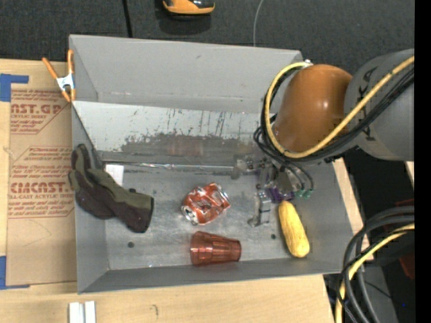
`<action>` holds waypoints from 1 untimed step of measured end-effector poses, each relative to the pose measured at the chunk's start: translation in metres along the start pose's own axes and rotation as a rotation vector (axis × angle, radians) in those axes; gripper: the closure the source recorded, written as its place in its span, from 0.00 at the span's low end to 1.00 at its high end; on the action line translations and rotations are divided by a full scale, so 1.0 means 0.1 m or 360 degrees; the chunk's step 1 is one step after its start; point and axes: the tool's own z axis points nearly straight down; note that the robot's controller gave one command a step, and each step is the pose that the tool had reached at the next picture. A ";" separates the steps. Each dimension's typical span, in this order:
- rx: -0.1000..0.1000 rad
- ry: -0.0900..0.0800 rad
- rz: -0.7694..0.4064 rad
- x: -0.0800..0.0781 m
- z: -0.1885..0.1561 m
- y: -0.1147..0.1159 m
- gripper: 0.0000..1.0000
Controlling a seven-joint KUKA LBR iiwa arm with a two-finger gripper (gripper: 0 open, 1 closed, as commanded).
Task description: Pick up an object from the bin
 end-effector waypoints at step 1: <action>-0.0003 0.0009 -0.0018 0.12 0.35 0.28 0.00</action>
Offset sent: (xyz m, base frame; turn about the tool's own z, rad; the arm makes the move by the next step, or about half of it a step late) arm 0.0050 0.0335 -0.0941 -0.1937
